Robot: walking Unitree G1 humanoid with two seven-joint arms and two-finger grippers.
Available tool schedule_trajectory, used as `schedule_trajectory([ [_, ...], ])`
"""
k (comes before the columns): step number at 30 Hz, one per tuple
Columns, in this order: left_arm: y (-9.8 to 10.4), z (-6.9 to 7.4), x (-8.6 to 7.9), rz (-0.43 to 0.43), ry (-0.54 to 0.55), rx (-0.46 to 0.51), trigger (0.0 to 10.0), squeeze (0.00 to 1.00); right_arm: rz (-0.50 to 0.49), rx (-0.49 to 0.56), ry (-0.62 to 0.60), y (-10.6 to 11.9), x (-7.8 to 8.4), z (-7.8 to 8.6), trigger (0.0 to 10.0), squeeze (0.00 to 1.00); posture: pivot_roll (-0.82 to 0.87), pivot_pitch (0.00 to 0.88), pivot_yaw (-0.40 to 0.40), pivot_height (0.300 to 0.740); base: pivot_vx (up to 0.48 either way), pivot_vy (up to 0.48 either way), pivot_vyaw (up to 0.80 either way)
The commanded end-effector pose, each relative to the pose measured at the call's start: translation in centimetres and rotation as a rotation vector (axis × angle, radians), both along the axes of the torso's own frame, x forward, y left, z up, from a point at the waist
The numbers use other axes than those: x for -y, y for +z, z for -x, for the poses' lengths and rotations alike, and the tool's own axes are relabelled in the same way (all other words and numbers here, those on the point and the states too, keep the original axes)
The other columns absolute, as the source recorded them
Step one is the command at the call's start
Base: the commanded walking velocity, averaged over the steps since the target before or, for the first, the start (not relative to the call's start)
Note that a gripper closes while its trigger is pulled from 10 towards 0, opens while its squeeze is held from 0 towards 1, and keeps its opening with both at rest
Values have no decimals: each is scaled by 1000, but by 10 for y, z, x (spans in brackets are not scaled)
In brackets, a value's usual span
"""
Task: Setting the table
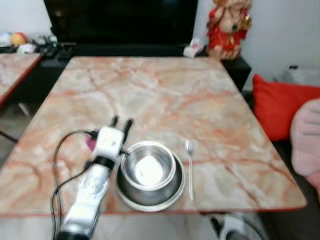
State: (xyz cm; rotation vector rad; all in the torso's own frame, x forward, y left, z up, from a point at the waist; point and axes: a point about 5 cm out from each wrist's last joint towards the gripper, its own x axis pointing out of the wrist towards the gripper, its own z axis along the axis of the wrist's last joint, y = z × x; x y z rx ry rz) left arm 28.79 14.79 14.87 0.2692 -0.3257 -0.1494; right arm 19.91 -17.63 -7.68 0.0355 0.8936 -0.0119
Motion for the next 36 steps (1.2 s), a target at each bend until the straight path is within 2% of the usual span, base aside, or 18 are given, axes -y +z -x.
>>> schedule_trajectory([
  [1,2,0,10,4,-32,6,10000,0,31,-7,-20,0,14,3,10000,0,85,0,-8,740,0,480,0],
  [4,4,0,10,6,-30,9,10000,0,39,-3,-4,1,14,2,10000,0,88,0,-10,740,0,480,0],
  [24,7,-2,10,18,-20,18,10000,0,21,-10,12,0,13,2,10000,0,91,0,-13,740,0,471,747],
  [36,10,-3,10,20,-20,22,10000,0,13,-10,11,1,12,1,10000,0,93,0,-7,740,0,480,0],
])
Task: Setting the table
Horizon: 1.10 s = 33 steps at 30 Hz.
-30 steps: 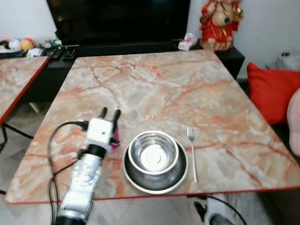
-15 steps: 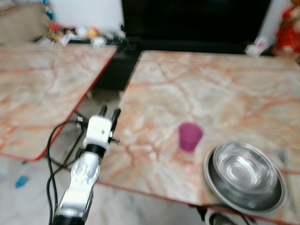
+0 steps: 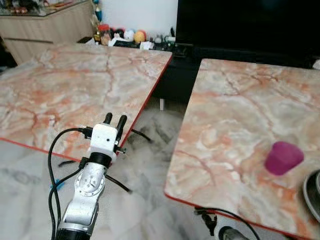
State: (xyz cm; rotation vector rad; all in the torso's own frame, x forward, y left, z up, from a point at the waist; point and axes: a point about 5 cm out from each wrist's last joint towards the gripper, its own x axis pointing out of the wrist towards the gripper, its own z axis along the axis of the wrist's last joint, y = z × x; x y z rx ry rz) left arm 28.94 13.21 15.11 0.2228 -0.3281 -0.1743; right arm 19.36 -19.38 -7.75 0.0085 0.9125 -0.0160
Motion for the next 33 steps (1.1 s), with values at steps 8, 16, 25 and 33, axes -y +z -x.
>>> schedule_trajectory([
  [8,7,-1,-6,-20,15,25,10000,0,-16,6,7,1,-5,-4,10000,0,101,0,-10,740,0,480,0],
  [16,7,0,-6,-18,17,23,10000,0,-14,5,12,1,-5,-4,10000,0,101,0,-12,740,0,480,0],
  [25,7,-1,-7,-18,20,23,10000,0,-17,3,12,1,-5,-4,10000,0,102,0,-11,740,0,480,0],
  [33,8,-1,-7,-20,20,23,10000,0,-18,0,19,1,-5,-4,10000,0,102,0,-9,740,0,480,0],
])
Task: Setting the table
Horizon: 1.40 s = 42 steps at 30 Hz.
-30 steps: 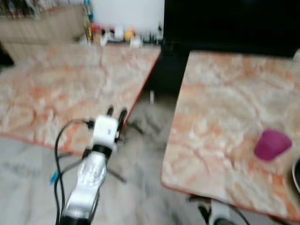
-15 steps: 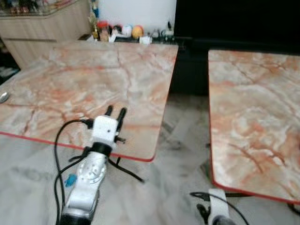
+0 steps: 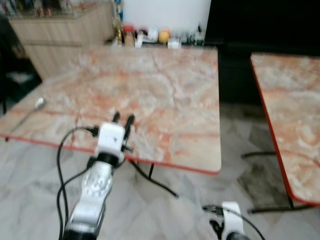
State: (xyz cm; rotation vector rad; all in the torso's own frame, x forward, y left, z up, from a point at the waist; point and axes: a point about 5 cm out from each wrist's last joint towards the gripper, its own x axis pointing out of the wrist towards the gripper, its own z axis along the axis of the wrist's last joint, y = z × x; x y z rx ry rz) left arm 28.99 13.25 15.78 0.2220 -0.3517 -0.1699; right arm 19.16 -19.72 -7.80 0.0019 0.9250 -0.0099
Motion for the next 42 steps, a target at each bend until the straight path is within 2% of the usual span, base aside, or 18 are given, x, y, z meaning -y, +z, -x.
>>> schedule_trajectory([
  [1,1,0,-7,-23,19,0,10000,0,-22,12,11,2,-9,-6,10000,0,103,0,-9,740,0,480,0],
  [39,0,-1,-7,-22,9,-16,10000,0,-27,12,6,1,-9,-5,10000,0,108,0,-11,740,0,473,0],
  [42,-4,-1,-2,-12,-30,-47,10000,0,-30,16,1,1,-9,-5,10000,0,111,0,-10,740,0,84,0],
])
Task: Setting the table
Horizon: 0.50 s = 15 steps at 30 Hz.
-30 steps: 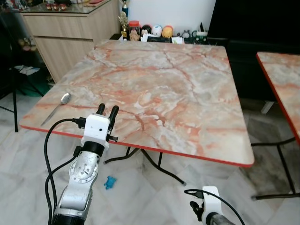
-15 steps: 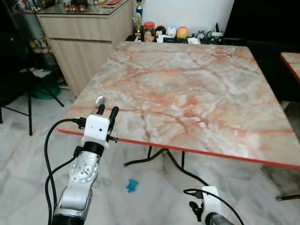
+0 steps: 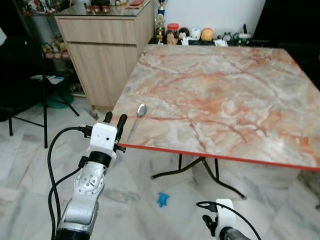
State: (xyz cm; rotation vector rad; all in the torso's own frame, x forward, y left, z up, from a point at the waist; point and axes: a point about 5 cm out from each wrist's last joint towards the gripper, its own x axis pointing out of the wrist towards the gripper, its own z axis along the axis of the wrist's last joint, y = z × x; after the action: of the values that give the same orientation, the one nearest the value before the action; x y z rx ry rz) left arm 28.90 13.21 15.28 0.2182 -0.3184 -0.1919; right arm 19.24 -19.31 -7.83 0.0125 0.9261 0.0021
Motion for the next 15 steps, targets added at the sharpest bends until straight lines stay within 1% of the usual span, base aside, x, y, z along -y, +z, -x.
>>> schedule_trajectory([
  [1,1,-1,-3,-9,-12,-11,10000,0,-15,17,-5,2,-4,-4,10000,0,111,0,-10,740,0,0,0],
  [6,-6,-2,0,29,-42,-73,10000,0,-16,19,-5,2,-5,-5,10000,0,111,0,-10,740,0,0,0],
  [9,-7,-2,0,40,-47,-82,10000,0,-16,18,-5,2,-5,-5,10000,0,115,0,-11,740,0,0,0],
  [15,-9,-2,1,35,-57,-101,10000,0,-17,18,-4,2,-5,-4,10000,0,114,0,-10,740,0,0,0],
])
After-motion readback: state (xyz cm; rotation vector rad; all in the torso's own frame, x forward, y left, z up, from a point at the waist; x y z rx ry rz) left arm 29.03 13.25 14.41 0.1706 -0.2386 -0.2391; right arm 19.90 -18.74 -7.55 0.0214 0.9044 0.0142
